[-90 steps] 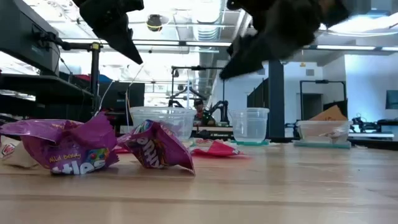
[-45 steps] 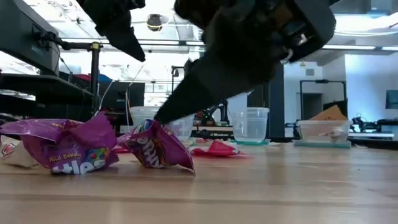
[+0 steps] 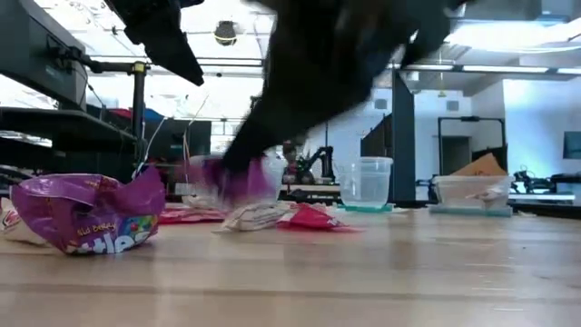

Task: Sort candy
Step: Put the violet candy into the big round transparent bin, then put the red candy into the big round transparent bin

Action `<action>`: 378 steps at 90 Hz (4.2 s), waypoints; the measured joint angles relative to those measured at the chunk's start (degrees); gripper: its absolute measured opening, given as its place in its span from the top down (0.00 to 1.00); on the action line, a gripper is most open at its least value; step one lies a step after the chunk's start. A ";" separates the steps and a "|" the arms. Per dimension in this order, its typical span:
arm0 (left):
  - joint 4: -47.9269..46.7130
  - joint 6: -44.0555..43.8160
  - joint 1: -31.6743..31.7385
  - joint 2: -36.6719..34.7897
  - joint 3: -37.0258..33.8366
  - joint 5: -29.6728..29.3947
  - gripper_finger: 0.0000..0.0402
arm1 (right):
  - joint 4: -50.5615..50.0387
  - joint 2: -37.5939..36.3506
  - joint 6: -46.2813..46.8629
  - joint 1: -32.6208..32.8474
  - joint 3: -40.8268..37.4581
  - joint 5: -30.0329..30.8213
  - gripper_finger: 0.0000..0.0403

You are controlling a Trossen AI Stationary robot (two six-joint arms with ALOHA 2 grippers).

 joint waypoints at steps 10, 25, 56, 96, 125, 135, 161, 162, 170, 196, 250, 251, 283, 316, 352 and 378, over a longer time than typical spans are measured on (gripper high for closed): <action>0.02 0.03 -0.30 -0.05 0.00 0.05 0.60 | -4.14 -5.68 -3.78 -0.64 0.50 4.38 1.00; 0.04 1.12 -0.19 -0.07 0.00 -1.19 0.60 | -8.02 -12.73 -10.76 -7.27 0.48 11.68 1.00; -0.94 3.18 -0.15 -0.12 0.02 -4.88 0.60 | 7.65 -9.62 -14.40 -27.77 0.41 5.54 1.00; -3.31 3.38 -0.15 -0.12 0.02 -4.79 0.60 | 0.20 -10.90 -9.03 -32.20 0.39 -8.85 0.64; -5.97 4.72 -0.15 -0.12 0.02 -4.65 0.60 | -4.38 -10.82 -7.54 -18.55 -1.71 -11.76 0.51; -6.47 4.79 -0.13 -0.12 0.02 -4.65 0.60 | 6.21 -10.82 -7.54 -12.43 -6.00 -11.76 0.51; -6.41 5.12 -0.13 -0.10 0.02 -4.67 0.60 | 25.63 -1.30 -14.85 -3.01 -9.31 -10.92 0.52; -6.34 5.12 -0.13 -0.10 0.02 -4.67 0.60 | 26.40 -0.66 -14.95 -2.80 -9.11 -10.79 0.52; -6.51 4.63 -0.13 -0.10 0.02 -4.67 0.60 | 27.42 3.74 -15.73 -2.07 -6.69 -9.77 0.52; -6.56 1.70 -0.32 -0.10 0.02 -4.61 0.60 | 26.91 13.51 -17.24 -2.87 2.20 -9.12 0.52; -6.44 1.14 -0.32 -0.10 0.02 -4.39 0.60 | 5.75 6.14 -21.67 -3.51 5.56 -5.23 0.99; -6.43 1.14 -0.32 -0.10 0.02 -4.39 0.60 | 5.23 5.47 -21.85 -3.66 5.57 -4.63 0.99; -6.38 1.04 -0.32 -0.10 0.02 -4.39 0.60 | -1.98 -9.75 -24.60 -21.79 0.40 2.89 1.00; -6.22 0.77 -0.32 -0.05 0.02 -2.85 0.60 | 10.50 -8.02 -2.58 -40.12 -4.20 -15.85 0.79; -6.54 0.08 -0.24 0.01 0.02 -2.72 0.60 | -10.03 -20.34 -10.39 -35.83 -4.13 -17.40 0.42; -7.65 -2.88 -0.24 0.34 0.02 -2.72 0.60 | -6.76 -38.13 -4.40 -26.63 -20.90 -14.89 0.48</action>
